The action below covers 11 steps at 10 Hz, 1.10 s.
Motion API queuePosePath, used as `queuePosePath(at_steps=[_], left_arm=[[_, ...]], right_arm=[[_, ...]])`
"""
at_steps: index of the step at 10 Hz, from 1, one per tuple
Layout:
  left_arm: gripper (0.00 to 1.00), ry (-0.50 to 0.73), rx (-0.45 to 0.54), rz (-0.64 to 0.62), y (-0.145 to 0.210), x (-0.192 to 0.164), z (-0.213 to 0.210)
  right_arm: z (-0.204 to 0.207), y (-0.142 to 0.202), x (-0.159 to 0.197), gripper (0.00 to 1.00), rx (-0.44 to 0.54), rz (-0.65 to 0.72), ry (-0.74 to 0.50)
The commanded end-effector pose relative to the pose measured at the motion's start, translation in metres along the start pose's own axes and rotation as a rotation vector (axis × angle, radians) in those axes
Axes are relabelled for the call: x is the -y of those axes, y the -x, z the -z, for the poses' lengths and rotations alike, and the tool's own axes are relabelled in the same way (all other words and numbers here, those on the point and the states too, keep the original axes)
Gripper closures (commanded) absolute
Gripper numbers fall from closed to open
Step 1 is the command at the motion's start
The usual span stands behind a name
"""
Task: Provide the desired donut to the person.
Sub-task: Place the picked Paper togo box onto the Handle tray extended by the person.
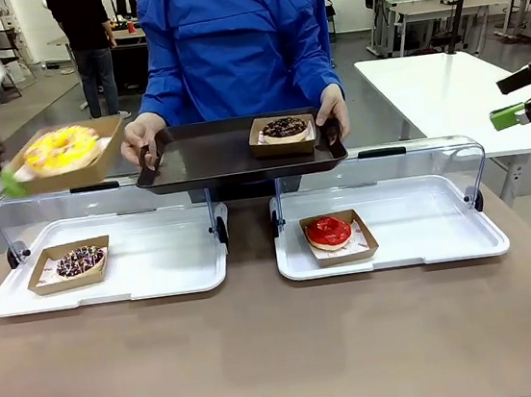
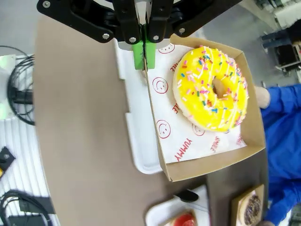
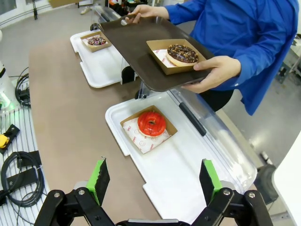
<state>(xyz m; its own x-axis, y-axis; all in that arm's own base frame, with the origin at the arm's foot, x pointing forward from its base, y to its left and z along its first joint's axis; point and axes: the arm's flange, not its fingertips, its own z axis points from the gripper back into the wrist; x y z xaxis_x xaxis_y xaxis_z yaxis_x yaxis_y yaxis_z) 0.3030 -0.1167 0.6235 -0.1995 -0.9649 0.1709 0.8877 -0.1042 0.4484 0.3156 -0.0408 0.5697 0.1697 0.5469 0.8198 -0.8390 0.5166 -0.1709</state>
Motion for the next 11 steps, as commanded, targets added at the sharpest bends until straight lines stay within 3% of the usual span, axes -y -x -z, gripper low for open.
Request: queuePosePath(at_steps=[1, 3, 6, 8, 11], left_arm=[[0.99, 0.05, -0.122, 0.06, -0.032, -0.096, 0.03], [0.99, 0.054, -0.141, 0.067, -0.049, -0.148, 0.081], [0.99, 0.009, -0.155, 0.038, -0.053, -0.19, 0.159], [0.99, 0.043, -0.083, 0.035, -0.052, -0.201, 0.189], [0.99, 0.064, -0.056, 0.016, -0.059, -0.201, 0.205]], right_arm=[[0.001, 0.0, 0.0, 0.0, 0.013, 0.001, -0.007], [0.001, 0.0, 0.0, 0.0, 0.013, 0.001, -0.007], [0.001, 0.0, 0.0, 0.0, 0.013, 0.001, -0.007], [0.001, 0.0, 0.0, 0.0, 0.013, 0.001, -0.007], [0.001, 0.0, 0.0, 0.0, 0.013, 0.001, -0.007]])
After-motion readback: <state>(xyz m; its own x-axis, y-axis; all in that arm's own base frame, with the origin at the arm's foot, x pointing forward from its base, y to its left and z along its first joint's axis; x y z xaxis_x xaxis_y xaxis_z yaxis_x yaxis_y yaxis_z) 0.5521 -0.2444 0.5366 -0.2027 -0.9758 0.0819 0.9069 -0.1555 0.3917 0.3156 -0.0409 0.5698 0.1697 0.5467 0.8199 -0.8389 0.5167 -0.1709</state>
